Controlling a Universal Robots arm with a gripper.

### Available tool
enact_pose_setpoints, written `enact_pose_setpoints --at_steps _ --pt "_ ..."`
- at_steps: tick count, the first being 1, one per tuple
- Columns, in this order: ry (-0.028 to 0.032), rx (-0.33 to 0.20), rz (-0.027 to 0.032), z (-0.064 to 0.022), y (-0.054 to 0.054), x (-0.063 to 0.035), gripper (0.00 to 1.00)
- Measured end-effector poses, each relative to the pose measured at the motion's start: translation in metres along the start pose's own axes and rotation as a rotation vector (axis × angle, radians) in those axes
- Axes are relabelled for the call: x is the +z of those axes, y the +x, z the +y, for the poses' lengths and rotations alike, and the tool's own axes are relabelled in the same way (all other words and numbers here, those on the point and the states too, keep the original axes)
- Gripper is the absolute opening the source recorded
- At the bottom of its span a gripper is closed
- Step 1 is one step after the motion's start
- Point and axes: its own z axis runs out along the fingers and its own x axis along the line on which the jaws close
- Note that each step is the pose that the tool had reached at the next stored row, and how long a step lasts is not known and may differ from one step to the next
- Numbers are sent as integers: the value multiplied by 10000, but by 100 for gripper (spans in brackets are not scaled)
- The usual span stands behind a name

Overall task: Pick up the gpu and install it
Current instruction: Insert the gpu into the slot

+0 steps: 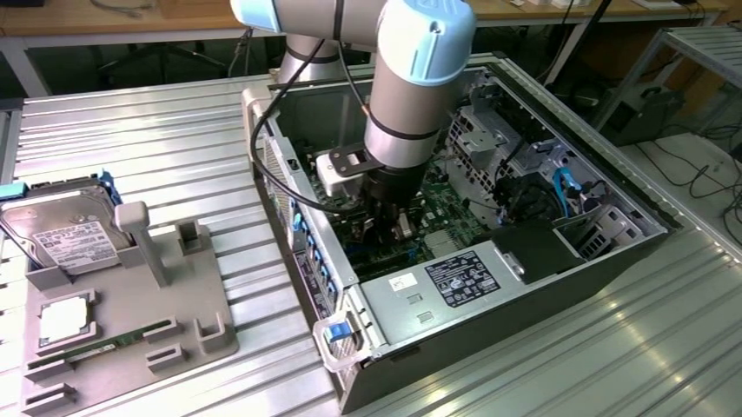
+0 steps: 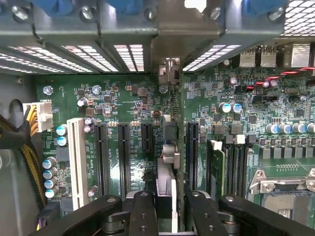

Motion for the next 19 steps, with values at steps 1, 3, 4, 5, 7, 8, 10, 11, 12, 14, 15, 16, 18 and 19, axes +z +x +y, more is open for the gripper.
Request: enact_pose_setpoints --at_steps 1,3,4,5,7,8,10,11,12,14,15,16,18,19 --pt "0 -1 22 0 -5 0 28" --pt "1 -3 28 0 -6 0 28" --pt "0 -3 29 0 -7 0 28" --pt "0 -2 30 0 -7 2 28" --pt "2 -2 27 3 -7 31 28" --pt "-1 -2 33 5 -6 46 28" --pt "-3 -2 36 6 -5 49 28" --pt "-2 -2 32 6 -6 51 28" --pt "0 -2 30 6 -6 52 28" --pt "1 -2 28 6 -6 52 28" --pt "2 -1 29 8 -6 52 28" --pt "7 -2 28 8 -6 52 28" --pt "34 0 -2 7 -9 63 29" --pt "33 -1 21 8 -7 52 29"
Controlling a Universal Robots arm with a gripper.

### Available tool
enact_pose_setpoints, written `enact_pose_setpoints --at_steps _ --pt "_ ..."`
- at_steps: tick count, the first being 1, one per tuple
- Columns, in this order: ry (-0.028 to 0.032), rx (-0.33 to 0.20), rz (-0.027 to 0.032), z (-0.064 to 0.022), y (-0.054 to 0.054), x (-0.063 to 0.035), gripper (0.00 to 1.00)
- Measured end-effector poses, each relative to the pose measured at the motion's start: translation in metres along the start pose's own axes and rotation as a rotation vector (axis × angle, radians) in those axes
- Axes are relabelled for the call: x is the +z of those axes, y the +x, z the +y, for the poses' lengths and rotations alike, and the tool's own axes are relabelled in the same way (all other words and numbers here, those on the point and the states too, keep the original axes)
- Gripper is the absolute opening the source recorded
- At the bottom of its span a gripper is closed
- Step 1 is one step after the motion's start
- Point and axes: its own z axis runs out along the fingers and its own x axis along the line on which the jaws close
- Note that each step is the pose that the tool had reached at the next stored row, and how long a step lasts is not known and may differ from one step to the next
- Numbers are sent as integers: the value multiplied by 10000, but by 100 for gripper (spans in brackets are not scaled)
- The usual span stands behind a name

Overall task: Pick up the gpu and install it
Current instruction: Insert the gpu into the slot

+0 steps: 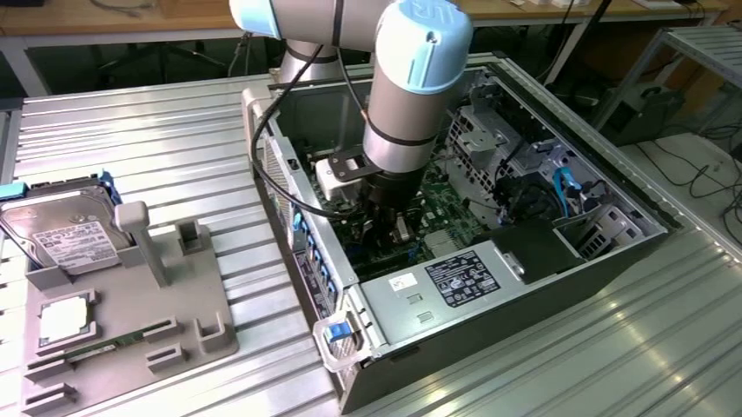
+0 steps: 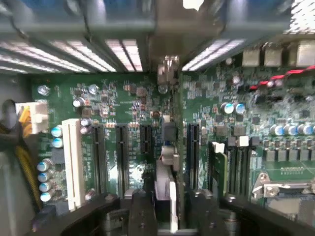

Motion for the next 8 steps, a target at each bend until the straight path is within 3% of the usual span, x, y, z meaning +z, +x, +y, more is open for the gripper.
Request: enact_pose_setpoints --at_steps 1,8 --pt "16 -1 4 0 1 -10 35" --pt "163 -5 2 -9 -11 -219 35"
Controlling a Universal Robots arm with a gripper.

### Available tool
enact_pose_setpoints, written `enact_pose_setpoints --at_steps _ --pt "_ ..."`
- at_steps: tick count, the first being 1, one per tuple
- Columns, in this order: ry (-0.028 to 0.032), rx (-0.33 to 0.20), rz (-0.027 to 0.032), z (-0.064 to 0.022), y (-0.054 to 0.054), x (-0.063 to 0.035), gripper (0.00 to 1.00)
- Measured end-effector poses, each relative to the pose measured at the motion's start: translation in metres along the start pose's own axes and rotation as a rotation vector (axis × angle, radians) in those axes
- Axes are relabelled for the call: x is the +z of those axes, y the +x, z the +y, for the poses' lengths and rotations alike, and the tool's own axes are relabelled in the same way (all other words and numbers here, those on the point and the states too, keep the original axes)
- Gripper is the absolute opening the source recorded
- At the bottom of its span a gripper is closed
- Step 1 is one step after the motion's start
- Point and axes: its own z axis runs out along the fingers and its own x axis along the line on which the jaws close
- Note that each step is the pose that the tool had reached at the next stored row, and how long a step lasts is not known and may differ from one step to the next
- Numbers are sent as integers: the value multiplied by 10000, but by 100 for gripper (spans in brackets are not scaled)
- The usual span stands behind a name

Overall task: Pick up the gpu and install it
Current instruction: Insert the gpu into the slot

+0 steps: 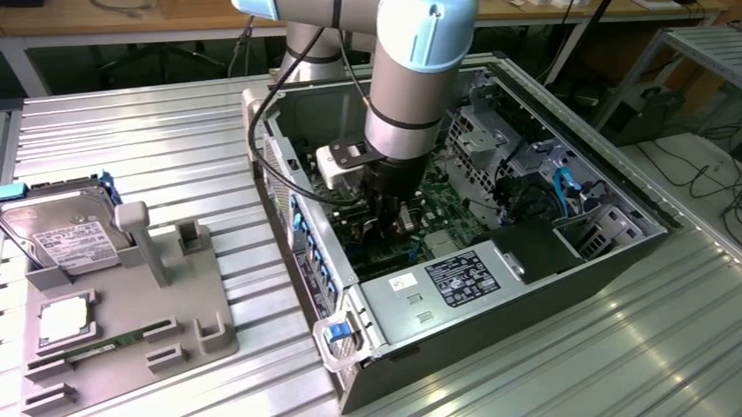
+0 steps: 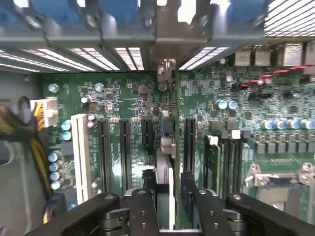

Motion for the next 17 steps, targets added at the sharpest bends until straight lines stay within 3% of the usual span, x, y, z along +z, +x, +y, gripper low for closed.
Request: enact_pose_setpoints --at_steps 14,17 --pt "255 -8 0 -31 -55 -527 35" --pt "261 -8 -1 -31 -55 -528 34"
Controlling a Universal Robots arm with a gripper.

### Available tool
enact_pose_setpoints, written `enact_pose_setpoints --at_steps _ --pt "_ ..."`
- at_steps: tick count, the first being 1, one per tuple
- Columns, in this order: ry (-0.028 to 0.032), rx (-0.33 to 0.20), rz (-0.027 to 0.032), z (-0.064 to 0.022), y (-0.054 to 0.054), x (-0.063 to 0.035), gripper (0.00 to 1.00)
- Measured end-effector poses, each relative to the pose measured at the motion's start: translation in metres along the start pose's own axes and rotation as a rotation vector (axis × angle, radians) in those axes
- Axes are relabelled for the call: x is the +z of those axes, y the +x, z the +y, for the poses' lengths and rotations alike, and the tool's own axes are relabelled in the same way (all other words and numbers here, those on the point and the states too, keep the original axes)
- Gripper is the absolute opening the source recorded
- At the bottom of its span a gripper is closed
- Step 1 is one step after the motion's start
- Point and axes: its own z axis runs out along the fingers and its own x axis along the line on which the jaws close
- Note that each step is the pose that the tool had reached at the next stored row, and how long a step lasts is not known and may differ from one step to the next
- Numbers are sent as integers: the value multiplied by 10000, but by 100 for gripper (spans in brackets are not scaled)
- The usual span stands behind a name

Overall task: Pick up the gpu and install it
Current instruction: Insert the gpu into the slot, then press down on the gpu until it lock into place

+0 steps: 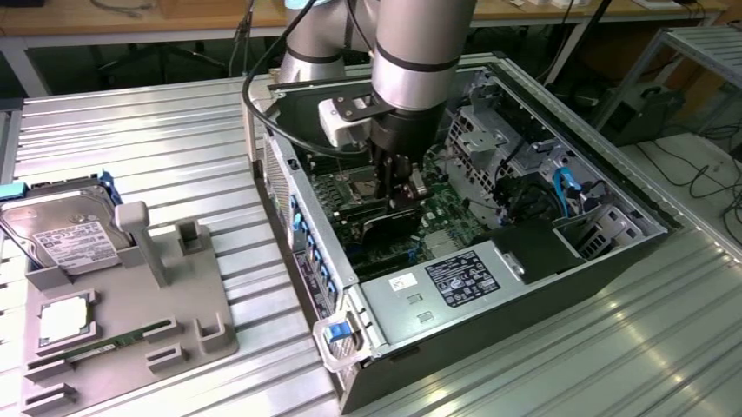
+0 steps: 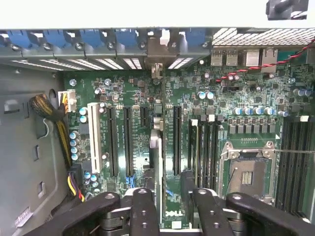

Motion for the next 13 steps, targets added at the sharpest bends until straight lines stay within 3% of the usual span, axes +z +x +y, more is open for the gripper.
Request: enact_pose_setpoints --at_steps 4,6,13 --pt "-1 1 1 0 0 -1 15" --pt "0 0 1 0 0 -1 11" --pt "-1 0 1 0 0 0 11"
